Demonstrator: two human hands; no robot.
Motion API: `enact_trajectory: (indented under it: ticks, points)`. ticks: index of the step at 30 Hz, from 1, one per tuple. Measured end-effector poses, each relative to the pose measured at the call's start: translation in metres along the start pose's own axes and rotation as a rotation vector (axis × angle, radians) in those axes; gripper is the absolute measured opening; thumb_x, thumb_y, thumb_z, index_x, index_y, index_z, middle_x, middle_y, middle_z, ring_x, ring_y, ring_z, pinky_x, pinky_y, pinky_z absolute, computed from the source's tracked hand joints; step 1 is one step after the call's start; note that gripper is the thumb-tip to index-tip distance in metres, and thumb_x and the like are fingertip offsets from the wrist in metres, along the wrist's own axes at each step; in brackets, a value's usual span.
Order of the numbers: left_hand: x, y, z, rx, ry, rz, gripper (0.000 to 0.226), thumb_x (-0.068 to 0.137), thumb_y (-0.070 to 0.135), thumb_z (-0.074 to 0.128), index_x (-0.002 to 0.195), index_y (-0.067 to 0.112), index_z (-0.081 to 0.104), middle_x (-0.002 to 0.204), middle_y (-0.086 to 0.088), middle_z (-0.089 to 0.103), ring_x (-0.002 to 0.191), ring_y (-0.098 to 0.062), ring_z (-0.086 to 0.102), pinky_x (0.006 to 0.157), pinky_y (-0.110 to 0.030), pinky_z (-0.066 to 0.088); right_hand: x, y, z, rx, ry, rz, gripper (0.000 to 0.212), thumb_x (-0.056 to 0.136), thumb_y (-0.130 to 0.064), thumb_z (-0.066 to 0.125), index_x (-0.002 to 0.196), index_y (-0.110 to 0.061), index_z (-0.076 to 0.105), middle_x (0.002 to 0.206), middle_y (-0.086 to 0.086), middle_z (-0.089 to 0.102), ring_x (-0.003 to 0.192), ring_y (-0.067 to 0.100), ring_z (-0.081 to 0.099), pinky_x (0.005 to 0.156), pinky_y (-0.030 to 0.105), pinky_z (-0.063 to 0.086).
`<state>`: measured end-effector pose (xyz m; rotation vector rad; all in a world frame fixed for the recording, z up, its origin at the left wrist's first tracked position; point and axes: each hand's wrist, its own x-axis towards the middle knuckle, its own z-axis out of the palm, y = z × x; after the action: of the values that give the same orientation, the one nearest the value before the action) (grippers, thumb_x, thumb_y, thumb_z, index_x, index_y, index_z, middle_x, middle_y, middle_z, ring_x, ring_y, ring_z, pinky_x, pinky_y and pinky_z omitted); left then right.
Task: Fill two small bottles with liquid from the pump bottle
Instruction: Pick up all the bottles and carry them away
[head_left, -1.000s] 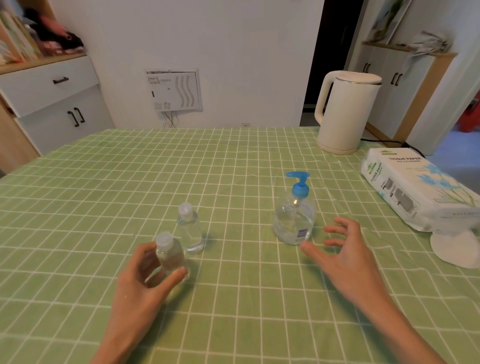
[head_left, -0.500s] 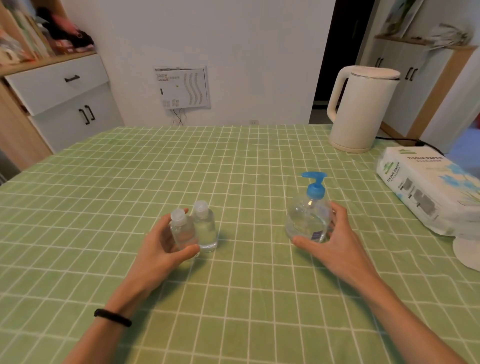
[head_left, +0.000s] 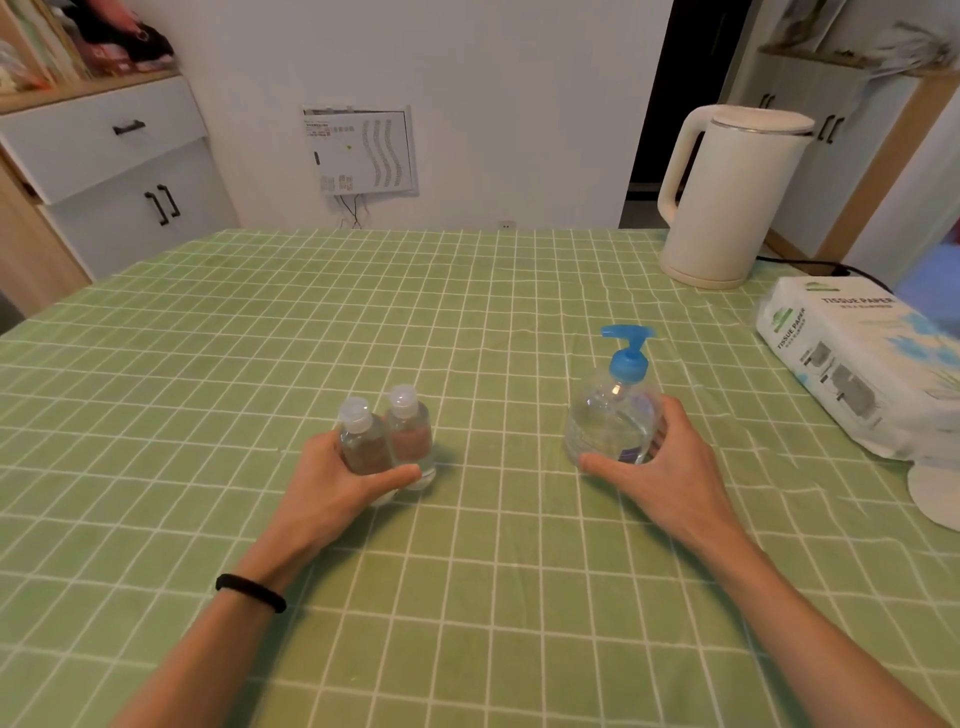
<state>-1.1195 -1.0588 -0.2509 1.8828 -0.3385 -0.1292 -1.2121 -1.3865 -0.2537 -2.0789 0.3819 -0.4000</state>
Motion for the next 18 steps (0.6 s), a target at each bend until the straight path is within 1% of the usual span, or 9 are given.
enact_trajectory:
  ticks: [3,5,7,10,12,14,16,17,18]
  points:
    - [-0.007,0.002,0.003,-0.020,0.029,0.007,0.034,0.074,0.013,0.091,0.105,0.017,0.079,0.098,0.008,0.084,0.086,-0.011,0.081,0.074,-0.016,0.061,-0.006,-0.003,0.002,0.008,0.031,-0.009,0.086,0.062,-0.042,0.103,0.133,-0.038,0.056,0.115,-0.028,0.070,0.093,-0.005,0.073,0.091,0.033,0.061]
    - [-0.017,0.005,0.005,-0.059,0.038,0.010,0.037,0.069,0.021,0.092,0.105,0.020,0.079,0.098,0.007,0.084,0.087,-0.012,0.081,0.075,-0.017,0.062,-0.014,-0.006,0.003,0.049,0.025,-0.016,0.085,0.060,-0.041,0.103,0.131,-0.040,0.057,0.110,-0.028,0.072,0.093,-0.010,0.072,0.088,0.031,0.061]
    - [-0.032,0.008,0.006,-0.117,0.051,0.001,0.037,0.066,0.028,0.095,0.100,0.022,0.082,0.097,0.004,0.085,0.087,-0.015,0.082,0.077,-0.021,0.064,-0.027,-0.014,0.002,0.117,-0.002,-0.028,0.085,0.055,-0.049,0.100,0.129,-0.042,0.059,0.104,-0.030,0.075,0.093,-0.012,0.072,0.084,0.026,0.059]
    - [-0.062,0.013,0.005,-0.237,0.098,-0.016,0.045,0.062,0.034,0.096,0.104,0.025,0.084,0.103,-0.005,0.085,0.096,-0.024,0.082,0.087,-0.033,0.065,-0.049,-0.031,0.000,0.258,-0.085,-0.036,0.078,0.051,-0.062,0.090,0.121,-0.048,0.060,0.110,-0.037,0.074,0.095,-0.006,0.075,0.081,0.024,0.057]
    - [-0.087,0.015,0.001,-0.317,0.108,-0.031,0.050,0.063,0.033,0.092,0.111,0.024,0.082,0.109,-0.010,0.083,0.105,-0.029,0.080,0.094,-0.039,0.063,-0.064,-0.041,0.003,0.395,-0.174,-0.025,0.075,0.056,-0.060,0.089,0.125,-0.050,0.061,0.115,-0.027,0.077,0.101,0.002,0.078,0.085,0.030,0.061]
    - [-0.116,0.021,-0.004,-0.358,0.120,-0.047,0.053,0.067,0.031,0.091,0.118,0.026,0.079,0.114,-0.010,0.082,0.109,-0.028,0.079,0.092,-0.034,0.064,-0.081,-0.052,0.008,0.524,-0.255,-0.007,0.076,0.060,-0.056,0.088,0.130,-0.051,0.062,0.119,-0.019,0.079,0.106,0.008,0.079,0.083,0.029,0.064]
    - [-0.147,0.026,-0.010,-0.372,0.158,-0.064,0.054,0.069,0.029,0.091,0.120,0.029,0.077,0.116,-0.008,0.082,0.111,-0.024,0.079,0.089,-0.027,0.063,-0.097,-0.063,0.015,0.597,-0.330,-0.002,0.078,0.062,-0.057,0.086,0.136,-0.048,0.061,0.124,-0.017,0.078,0.109,0.005,0.078,0.078,0.018,0.063]
    - [-0.162,0.028,-0.013,-0.370,0.187,-0.081,0.053,0.070,0.027,0.092,0.121,0.029,0.076,0.115,-0.008,0.082,0.111,-0.024,0.078,0.090,-0.027,0.063,-0.104,-0.067,0.018,0.613,-0.380,0.000,0.078,0.063,-0.058,0.085,0.136,-0.049,0.061,0.125,-0.017,0.078,0.109,0.005,0.077,0.077,0.017,0.063]
    - [-0.177,0.029,-0.016,-0.369,0.216,-0.099,0.053,0.071,0.024,0.093,0.121,0.026,0.075,0.115,-0.009,0.082,0.112,-0.024,0.078,0.093,-0.029,0.062,-0.111,-0.071,0.021,0.623,-0.437,0.005,0.077,0.063,-0.060,0.085,0.135,-0.052,0.061,0.126,-0.016,0.078,0.110,0.006,0.078,0.077,0.023,0.065]
